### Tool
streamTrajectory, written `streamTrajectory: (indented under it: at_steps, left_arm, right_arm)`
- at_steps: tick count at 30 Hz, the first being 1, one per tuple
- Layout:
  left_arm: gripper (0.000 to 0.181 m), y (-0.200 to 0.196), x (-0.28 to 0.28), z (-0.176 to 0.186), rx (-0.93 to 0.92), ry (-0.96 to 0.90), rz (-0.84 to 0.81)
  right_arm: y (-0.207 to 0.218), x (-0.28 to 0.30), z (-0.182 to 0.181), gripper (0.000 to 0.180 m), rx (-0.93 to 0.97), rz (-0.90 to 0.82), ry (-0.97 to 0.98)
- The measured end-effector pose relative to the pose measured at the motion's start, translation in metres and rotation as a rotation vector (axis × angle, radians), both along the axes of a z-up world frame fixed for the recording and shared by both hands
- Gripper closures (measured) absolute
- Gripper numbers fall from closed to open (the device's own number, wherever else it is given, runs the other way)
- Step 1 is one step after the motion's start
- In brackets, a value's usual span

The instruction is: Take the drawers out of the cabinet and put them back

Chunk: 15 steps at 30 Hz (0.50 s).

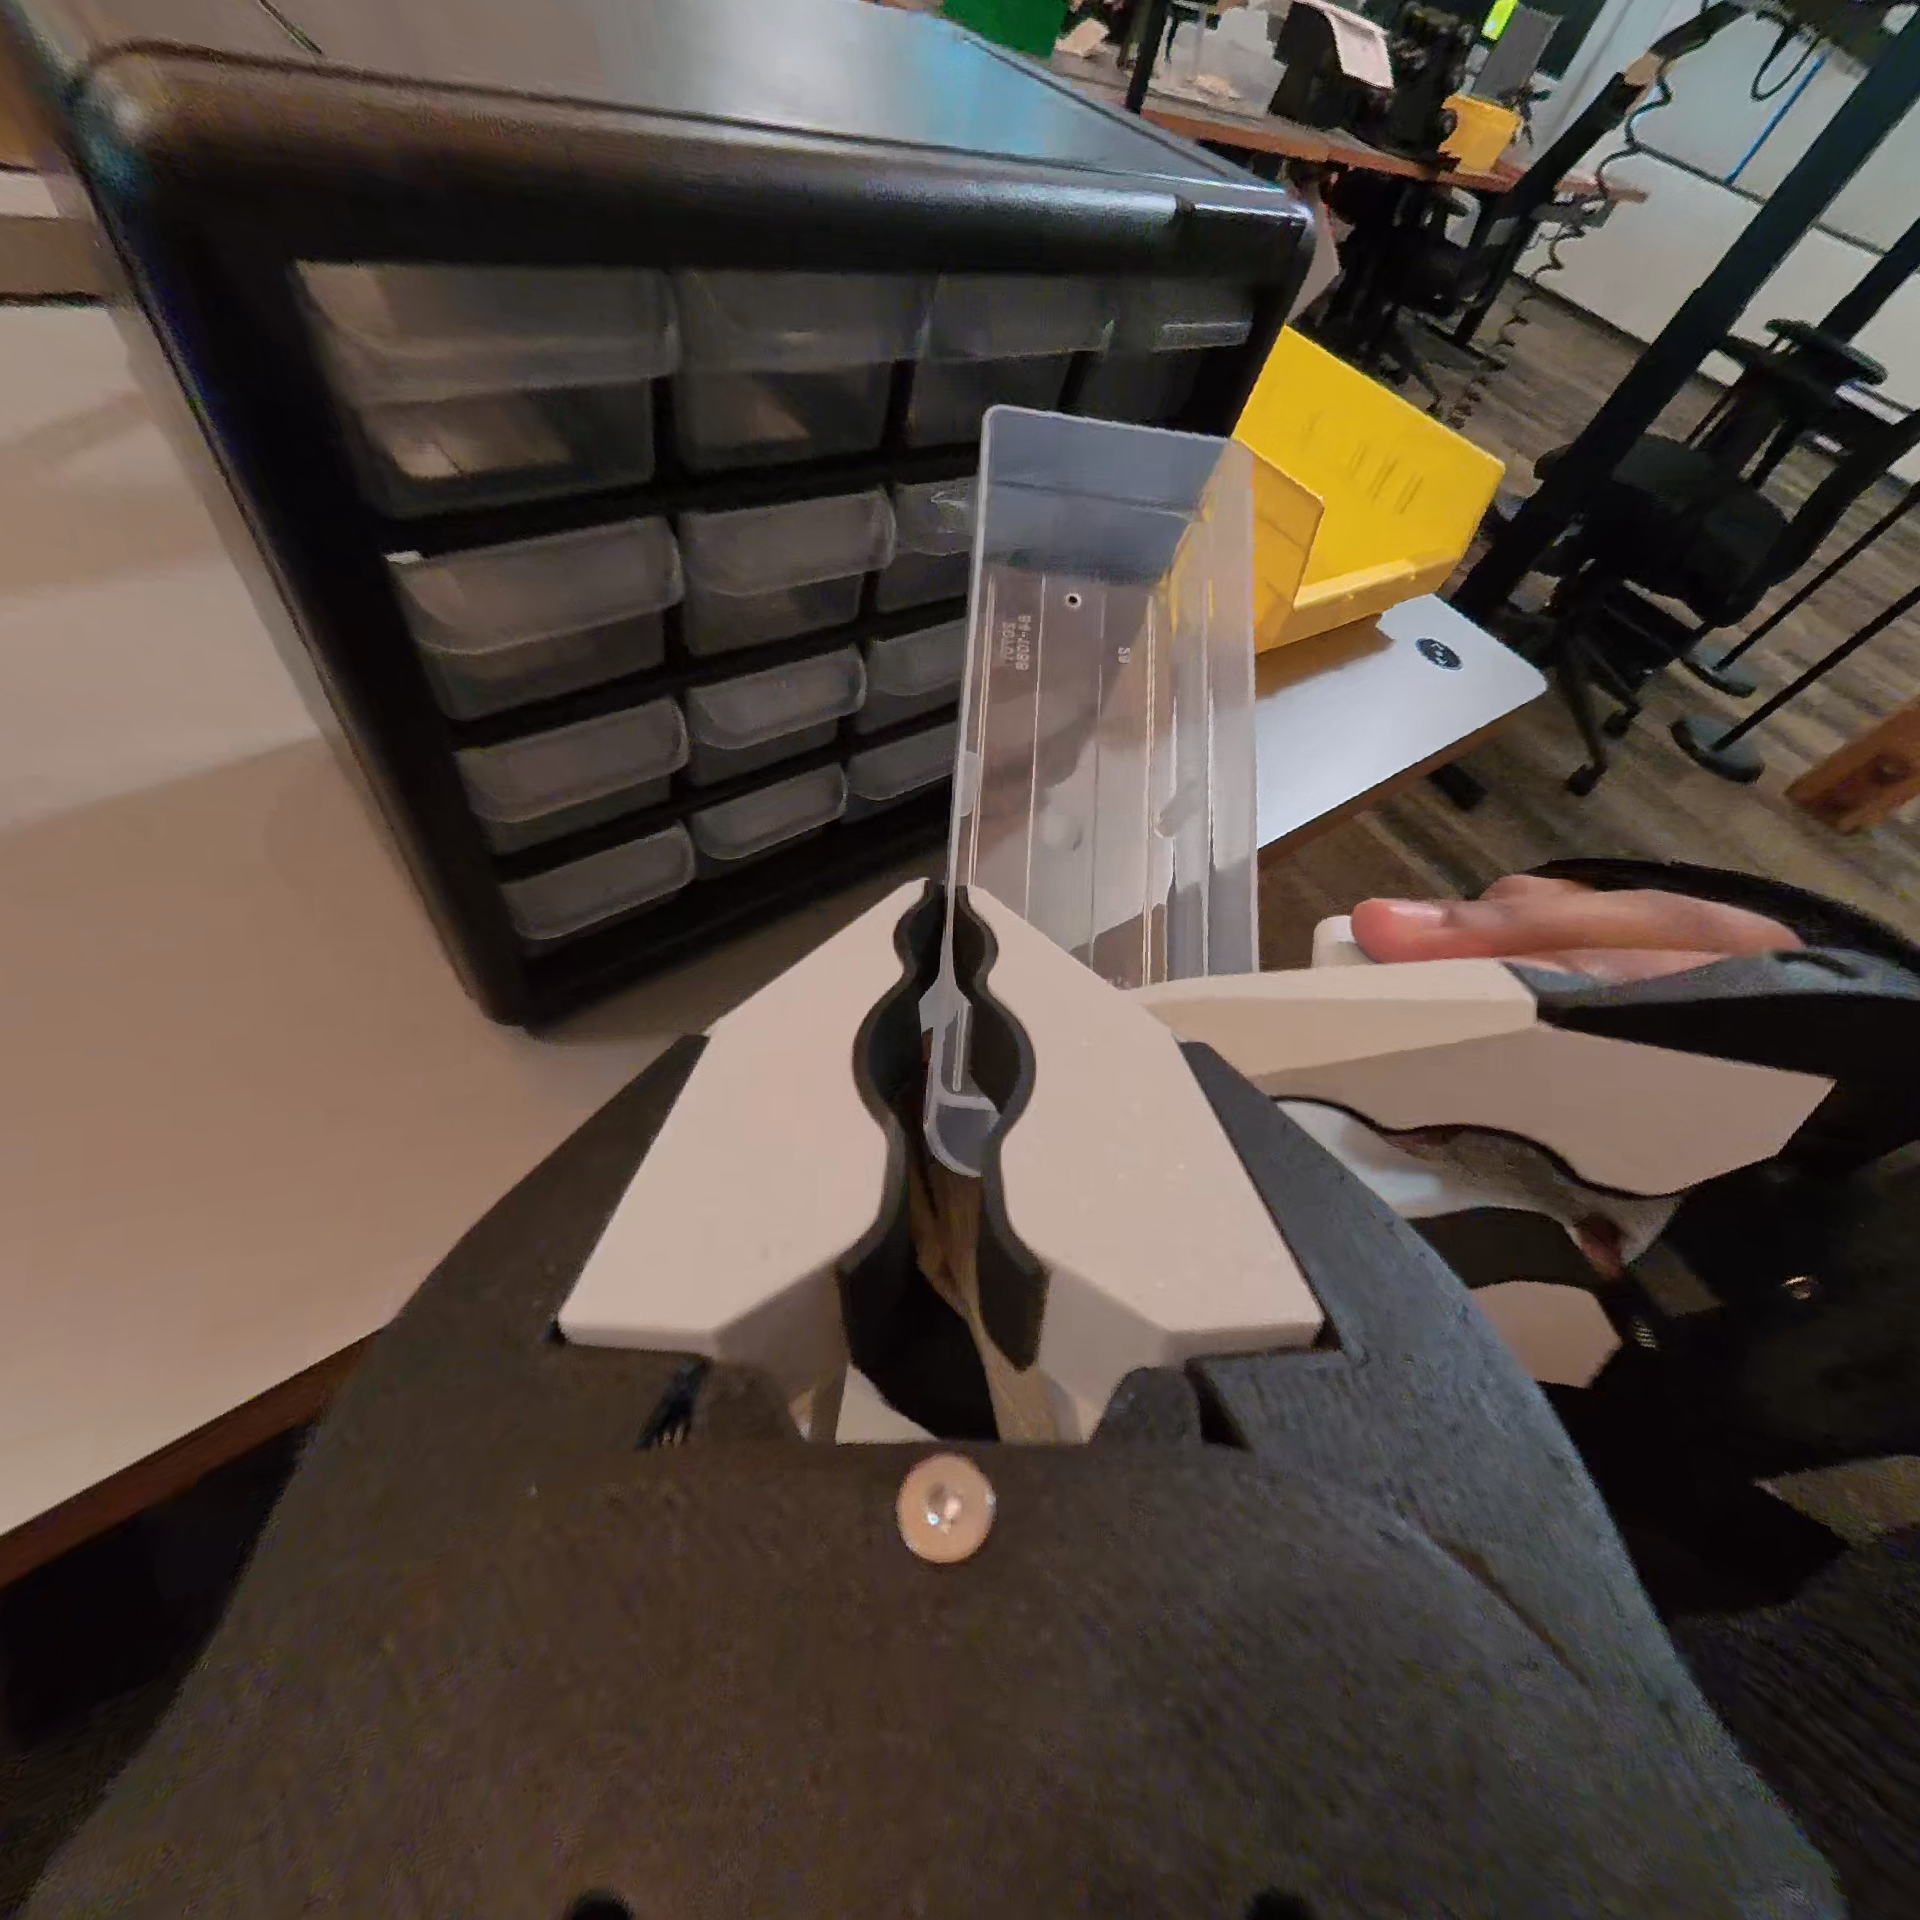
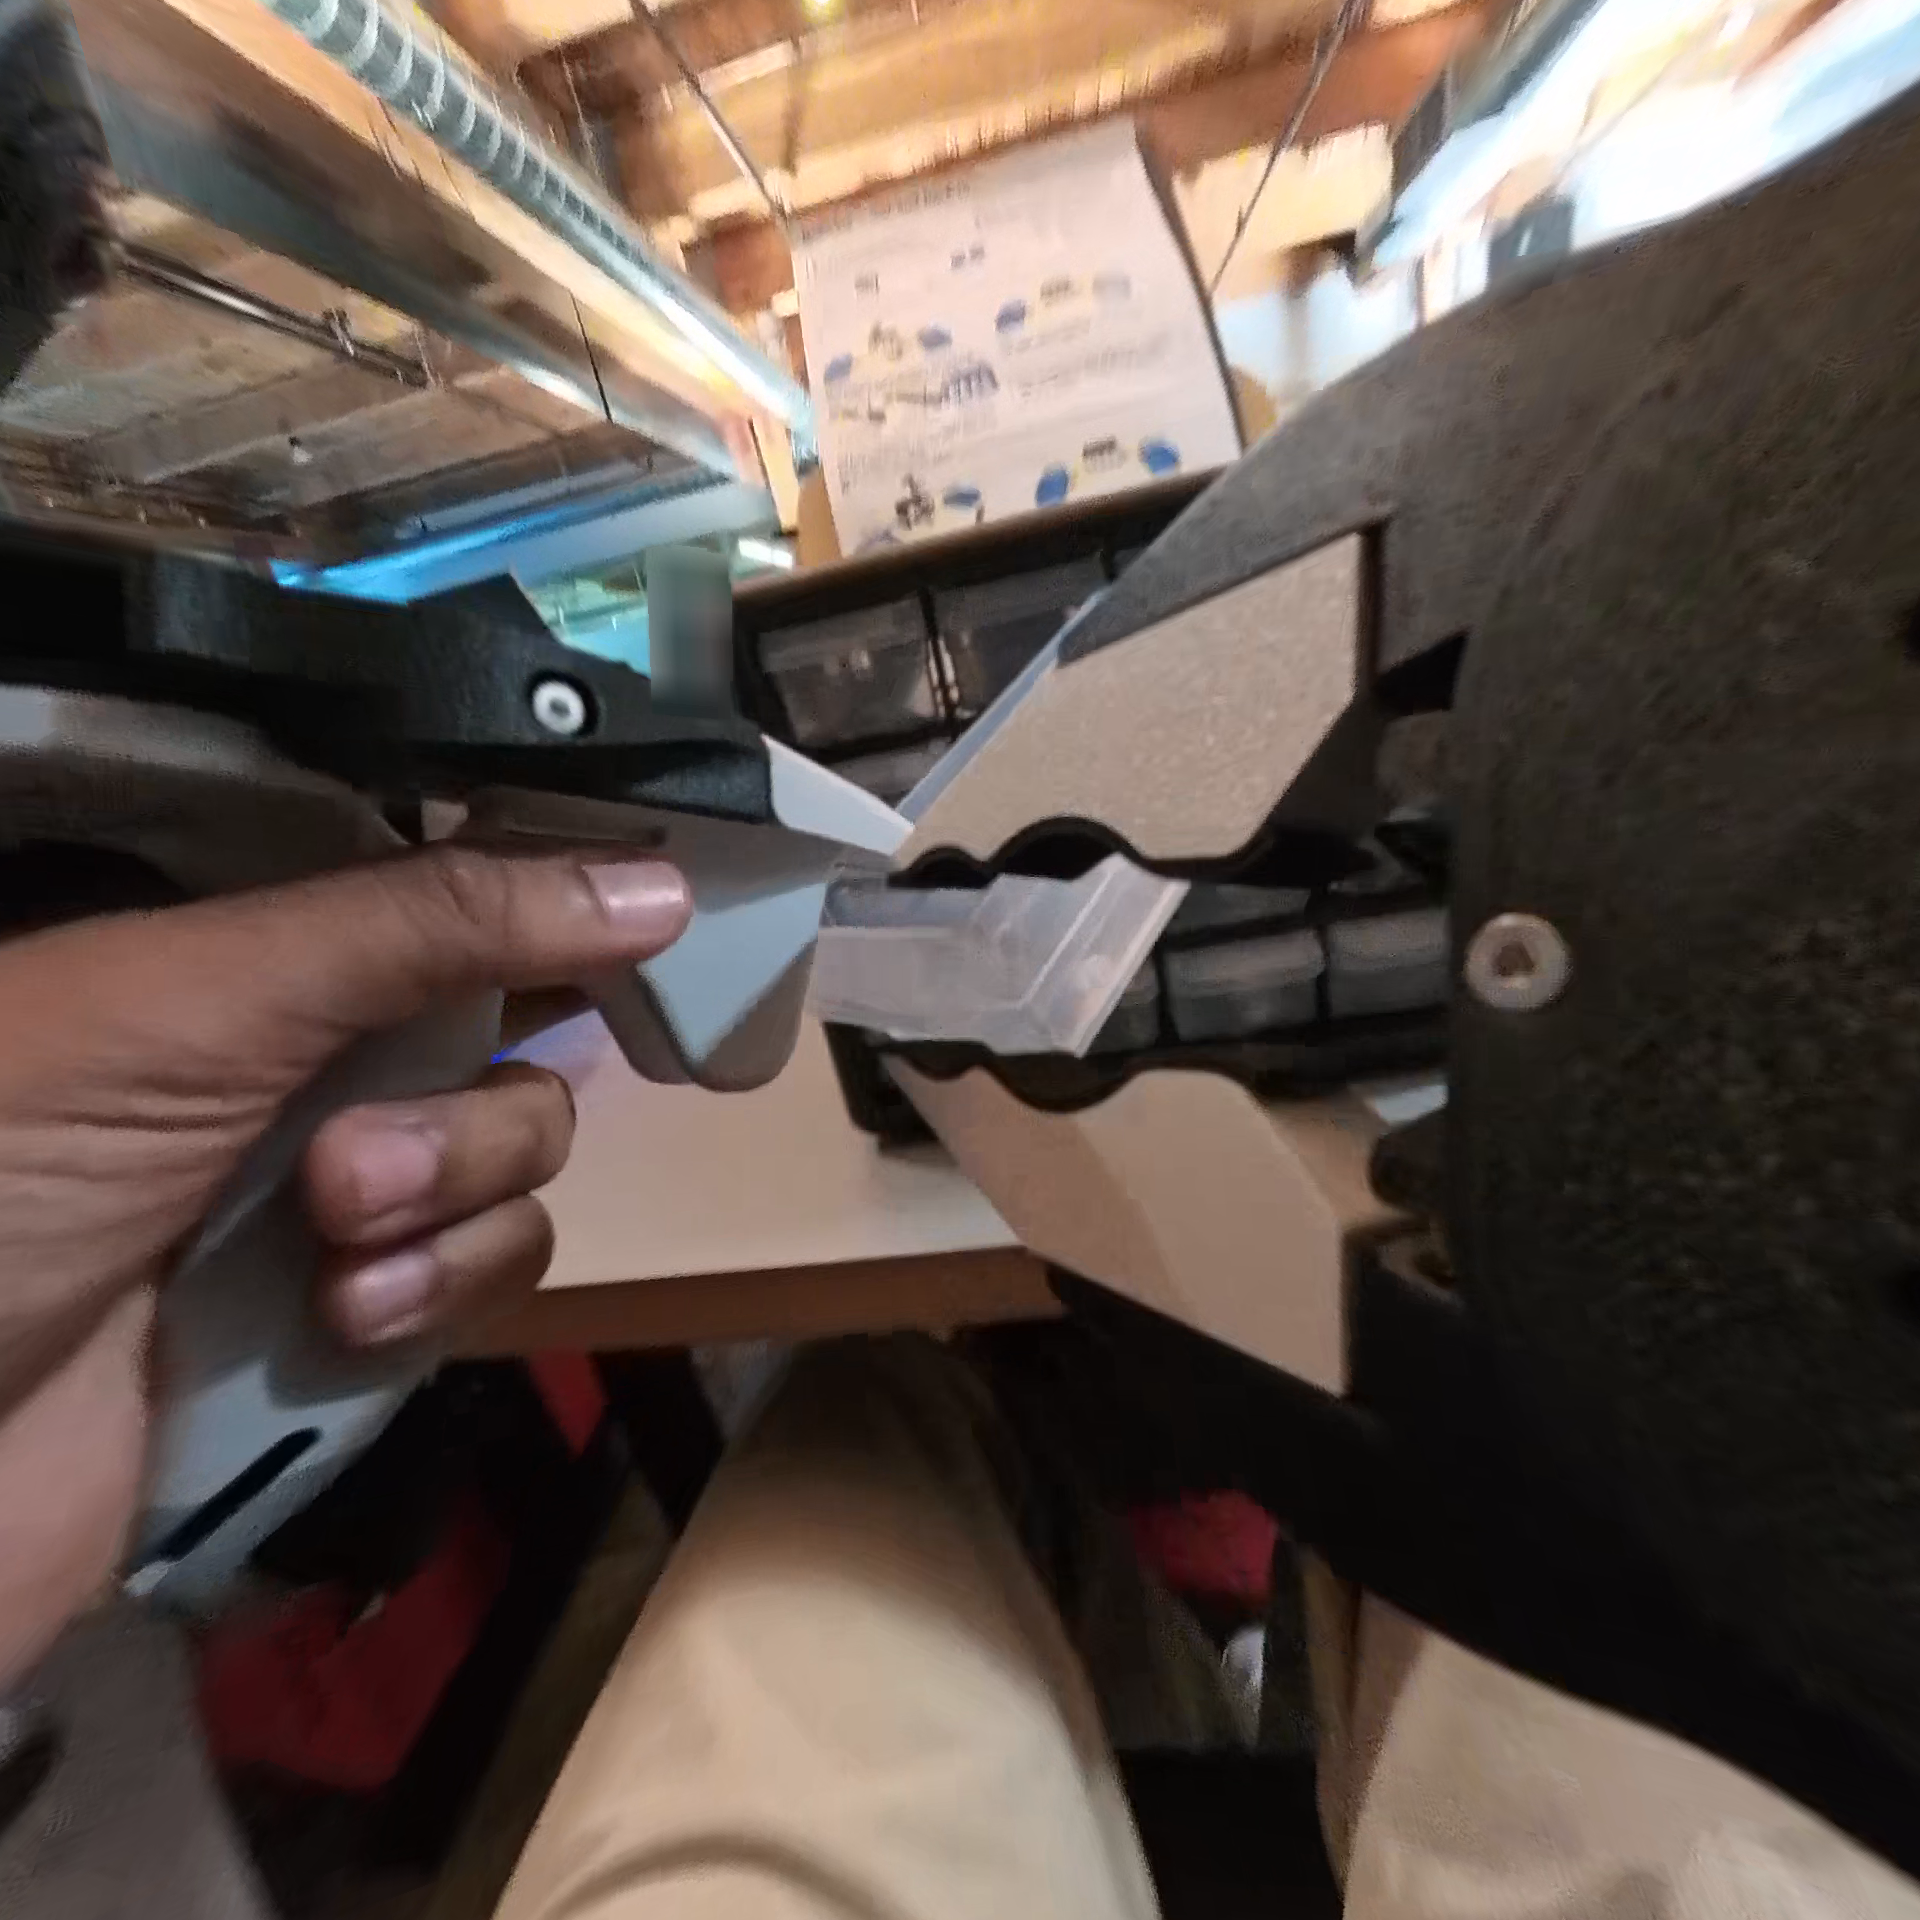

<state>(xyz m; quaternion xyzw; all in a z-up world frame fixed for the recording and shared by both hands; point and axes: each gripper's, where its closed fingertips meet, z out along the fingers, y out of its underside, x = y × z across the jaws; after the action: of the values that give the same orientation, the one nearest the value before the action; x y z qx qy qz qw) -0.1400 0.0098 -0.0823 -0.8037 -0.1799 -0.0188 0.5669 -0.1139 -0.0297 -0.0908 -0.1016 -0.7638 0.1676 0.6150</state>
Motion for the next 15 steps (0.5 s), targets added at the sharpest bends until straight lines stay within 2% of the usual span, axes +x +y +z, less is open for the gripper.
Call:
streamTrajectory:
  at_steps: [3,6,9,10,12,15]
  left_arm:
    - [0.181,0.006,0.003,-0.007,0.002,-0.038,-0.027]
    - [0.181,0.011,0.008,-0.010,0.027,-0.077,-0.069]
    - [0.145,0.012,0.027,0.002,0.137,-0.099,-0.208]
    - [0.138,0.011,0.029,0.007,0.175,-0.078,-0.221]
    - [0.130,0.007,0.029,0.010,0.208,-0.015,-0.225]
    - [0.129,0.005,0.026,0.008,0.233,0.023,-0.233]
  right_arm:
    - [0.003,-0.001,-0.009,0.160,0.104,-0.017,0.015]
    - [0.006,0.001,-0.013,0.161,0.096,-0.013,-0.002]
    - [0.010,0.012,-0.006,0.162,-0.038,0.064,-0.042]
    - [0.013,0.016,-0.005,0.162,-0.086,0.097,-0.061]
    - [0.021,0.026,-0.002,0.162,-0.169,0.168,-0.095]
    - [0.052,0.032,-0.002,0.162,-0.266,0.141,-0.155]
